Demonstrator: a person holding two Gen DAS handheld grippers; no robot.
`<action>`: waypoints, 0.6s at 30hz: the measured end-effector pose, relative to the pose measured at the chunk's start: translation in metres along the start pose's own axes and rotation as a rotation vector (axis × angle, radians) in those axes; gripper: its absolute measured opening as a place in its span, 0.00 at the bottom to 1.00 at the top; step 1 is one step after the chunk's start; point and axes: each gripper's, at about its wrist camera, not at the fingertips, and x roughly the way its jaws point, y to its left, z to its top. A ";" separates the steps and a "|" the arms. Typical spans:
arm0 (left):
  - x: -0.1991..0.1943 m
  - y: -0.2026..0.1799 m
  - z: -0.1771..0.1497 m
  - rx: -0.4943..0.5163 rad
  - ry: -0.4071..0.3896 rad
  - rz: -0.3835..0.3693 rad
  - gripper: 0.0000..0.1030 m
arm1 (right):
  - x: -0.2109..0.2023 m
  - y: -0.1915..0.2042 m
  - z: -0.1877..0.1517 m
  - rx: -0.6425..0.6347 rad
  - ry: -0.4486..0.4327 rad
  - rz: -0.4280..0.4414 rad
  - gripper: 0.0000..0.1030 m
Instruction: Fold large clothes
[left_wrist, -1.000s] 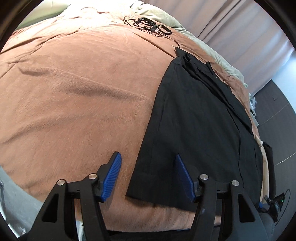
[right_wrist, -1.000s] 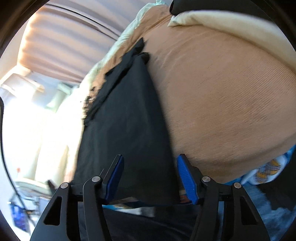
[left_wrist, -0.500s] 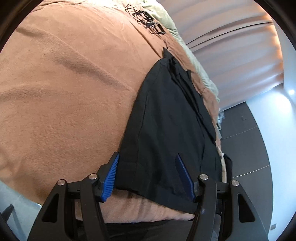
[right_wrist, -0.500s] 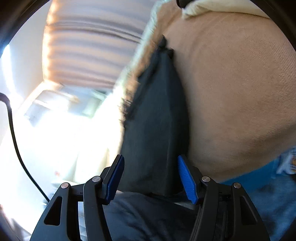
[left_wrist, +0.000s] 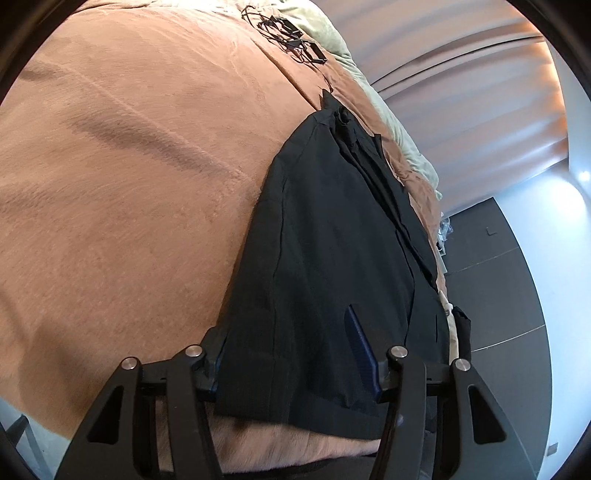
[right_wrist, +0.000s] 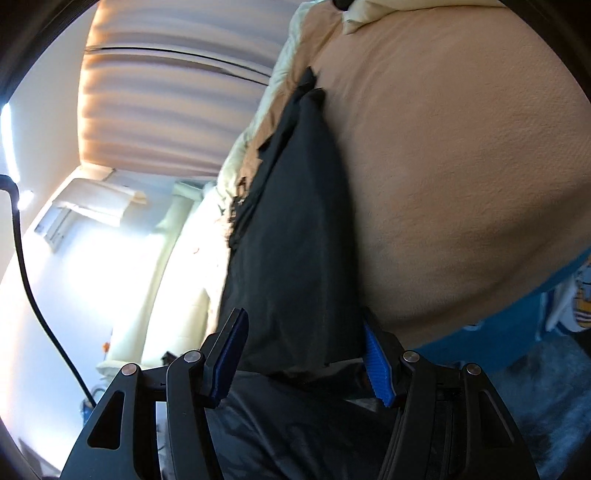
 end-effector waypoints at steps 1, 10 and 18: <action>0.002 0.000 0.001 -0.003 0.001 0.001 0.45 | 0.002 0.002 0.002 -0.005 -0.003 -0.002 0.59; -0.008 0.008 0.003 -0.077 -0.040 0.000 0.07 | 0.025 0.003 0.008 0.088 -0.087 -0.104 0.08; -0.051 -0.036 0.008 -0.002 -0.134 -0.069 0.05 | -0.006 0.075 0.024 -0.019 -0.183 -0.013 0.05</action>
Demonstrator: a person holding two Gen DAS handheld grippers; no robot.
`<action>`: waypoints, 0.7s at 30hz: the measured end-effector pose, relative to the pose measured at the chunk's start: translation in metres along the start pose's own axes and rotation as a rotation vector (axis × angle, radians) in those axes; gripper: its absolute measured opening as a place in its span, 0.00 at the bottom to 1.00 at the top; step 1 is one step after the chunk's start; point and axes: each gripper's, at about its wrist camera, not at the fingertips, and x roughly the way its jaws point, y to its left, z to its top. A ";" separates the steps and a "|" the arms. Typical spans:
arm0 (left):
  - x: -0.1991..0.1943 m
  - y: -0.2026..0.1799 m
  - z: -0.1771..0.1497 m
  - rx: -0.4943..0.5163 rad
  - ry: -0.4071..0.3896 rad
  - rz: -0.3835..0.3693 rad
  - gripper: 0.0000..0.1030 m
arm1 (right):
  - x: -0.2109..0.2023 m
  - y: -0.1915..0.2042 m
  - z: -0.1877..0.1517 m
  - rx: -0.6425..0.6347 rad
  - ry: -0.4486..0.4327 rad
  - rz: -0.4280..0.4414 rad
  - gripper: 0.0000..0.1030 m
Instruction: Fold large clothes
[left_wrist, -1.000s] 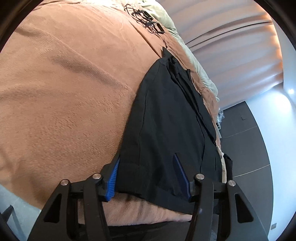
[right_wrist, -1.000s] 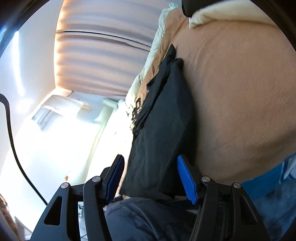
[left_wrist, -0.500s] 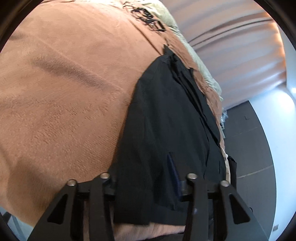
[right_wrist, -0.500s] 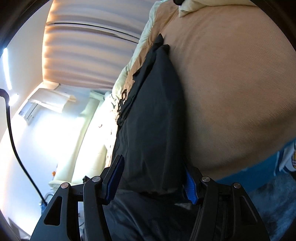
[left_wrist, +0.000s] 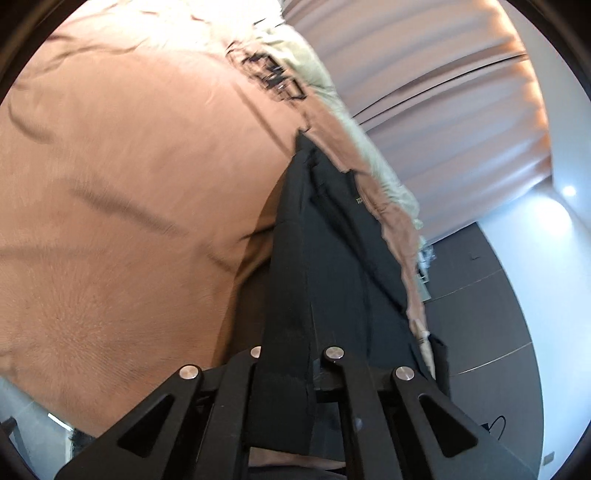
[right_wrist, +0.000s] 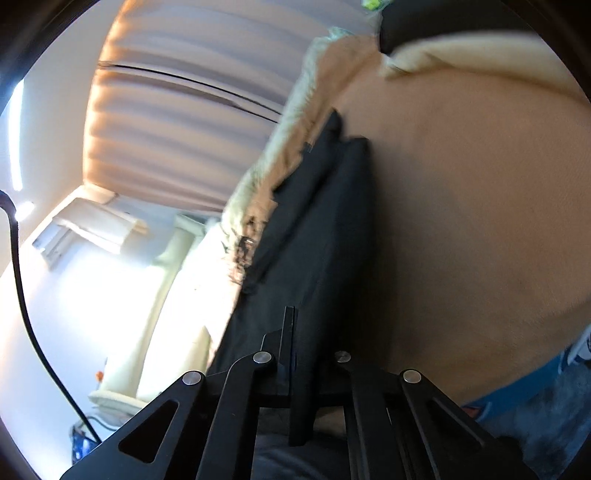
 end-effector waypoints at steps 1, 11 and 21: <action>-0.006 -0.004 0.002 -0.003 -0.007 -0.018 0.05 | -0.004 0.010 0.003 -0.010 -0.013 0.010 0.05; -0.084 -0.035 0.005 0.007 -0.091 -0.134 0.05 | -0.036 0.076 0.011 -0.105 -0.030 0.102 0.05; -0.166 -0.073 0.002 0.069 -0.203 -0.225 0.05 | -0.087 0.136 -0.004 -0.188 -0.068 0.219 0.05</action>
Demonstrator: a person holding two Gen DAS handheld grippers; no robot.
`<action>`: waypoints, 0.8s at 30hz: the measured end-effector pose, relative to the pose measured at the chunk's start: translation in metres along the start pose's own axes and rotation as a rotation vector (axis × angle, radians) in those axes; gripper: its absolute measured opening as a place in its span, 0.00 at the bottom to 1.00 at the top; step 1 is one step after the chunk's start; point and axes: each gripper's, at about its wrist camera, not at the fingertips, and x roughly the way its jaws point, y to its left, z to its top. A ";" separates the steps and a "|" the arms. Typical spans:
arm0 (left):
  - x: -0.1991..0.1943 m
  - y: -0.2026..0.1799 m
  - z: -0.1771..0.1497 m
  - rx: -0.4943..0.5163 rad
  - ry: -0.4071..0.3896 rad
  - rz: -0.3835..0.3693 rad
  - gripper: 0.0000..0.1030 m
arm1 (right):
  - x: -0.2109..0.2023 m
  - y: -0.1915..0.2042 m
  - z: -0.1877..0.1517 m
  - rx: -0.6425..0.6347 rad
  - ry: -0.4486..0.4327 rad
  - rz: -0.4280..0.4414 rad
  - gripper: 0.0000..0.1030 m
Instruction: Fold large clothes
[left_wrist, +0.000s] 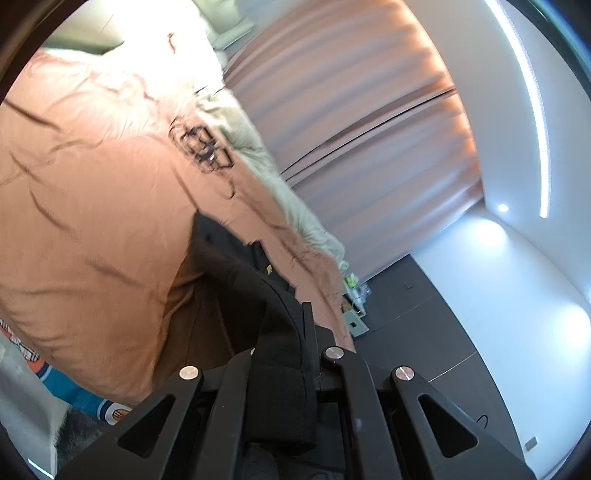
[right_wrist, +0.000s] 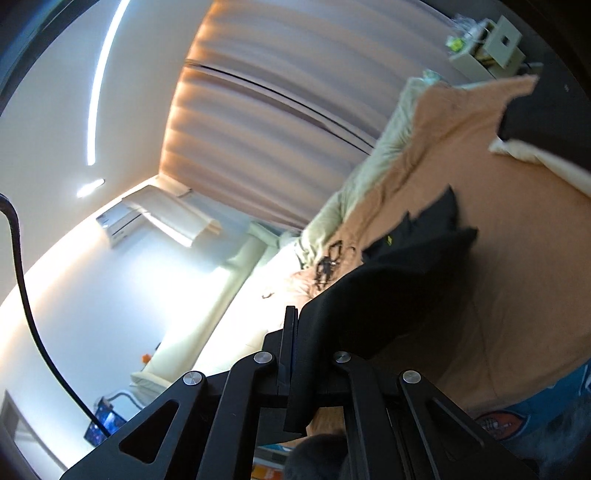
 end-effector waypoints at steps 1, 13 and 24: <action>-0.008 -0.005 0.000 0.006 -0.011 -0.012 0.05 | -0.005 0.008 0.000 -0.010 -0.003 0.010 0.05; -0.032 -0.041 0.008 0.065 -0.058 -0.055 0.05 | -0.032 0.061 0.006 -0.104 -0.039 0.003 0.05; 0.038 -0.059 0.052 0.139 -0.046 0.009 0.05 | 0.015 0.042 0.056 -0.065 -0.067 -0.068 0.05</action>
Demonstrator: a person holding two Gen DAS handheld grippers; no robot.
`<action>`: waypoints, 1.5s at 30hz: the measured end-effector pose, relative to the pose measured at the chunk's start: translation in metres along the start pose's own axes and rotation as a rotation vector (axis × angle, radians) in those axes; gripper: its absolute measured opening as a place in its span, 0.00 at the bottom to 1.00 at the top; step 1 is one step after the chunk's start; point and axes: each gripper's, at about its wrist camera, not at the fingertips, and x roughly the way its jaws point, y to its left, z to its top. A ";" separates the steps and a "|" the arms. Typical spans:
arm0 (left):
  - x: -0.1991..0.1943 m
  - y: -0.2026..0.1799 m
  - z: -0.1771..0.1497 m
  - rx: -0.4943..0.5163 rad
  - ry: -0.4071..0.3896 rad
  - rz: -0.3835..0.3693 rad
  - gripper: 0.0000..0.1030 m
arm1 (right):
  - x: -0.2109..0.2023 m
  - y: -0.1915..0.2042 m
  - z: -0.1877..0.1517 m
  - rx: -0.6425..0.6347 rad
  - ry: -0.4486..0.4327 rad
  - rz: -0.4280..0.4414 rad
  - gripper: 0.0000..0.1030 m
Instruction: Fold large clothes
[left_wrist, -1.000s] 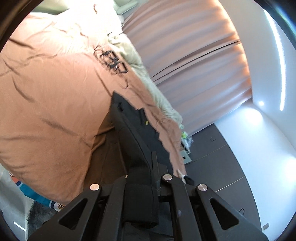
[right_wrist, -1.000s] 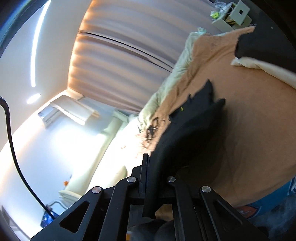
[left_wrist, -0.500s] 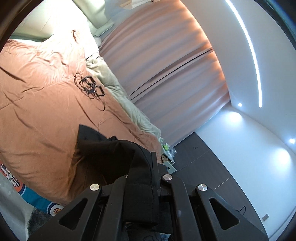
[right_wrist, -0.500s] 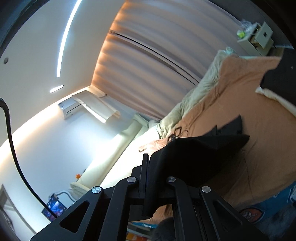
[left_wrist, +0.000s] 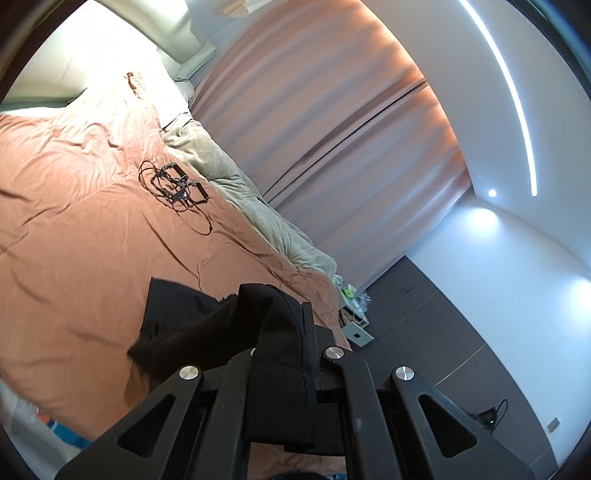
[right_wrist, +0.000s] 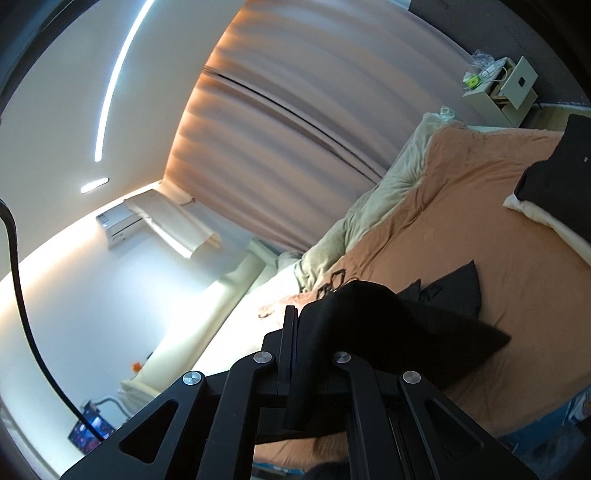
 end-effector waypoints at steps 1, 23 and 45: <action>0.009 0.000 0.005 0.005 0.001 0.007 0.05 | 0.007 -0.001 0.006 0.006 -0.002 -0.004 0.05; 0.192 0.063 0.052 -0.071 0.078 0.183 0.05 | 0.172 -0.091 0.063 0.294 -0.176 -0.186 0.06; 0.334 0.165 0.022 -0.221 0.289 0.361 0.40 | 0.240 -0.206 0.038 0.253 -0.027 -0.569 0.31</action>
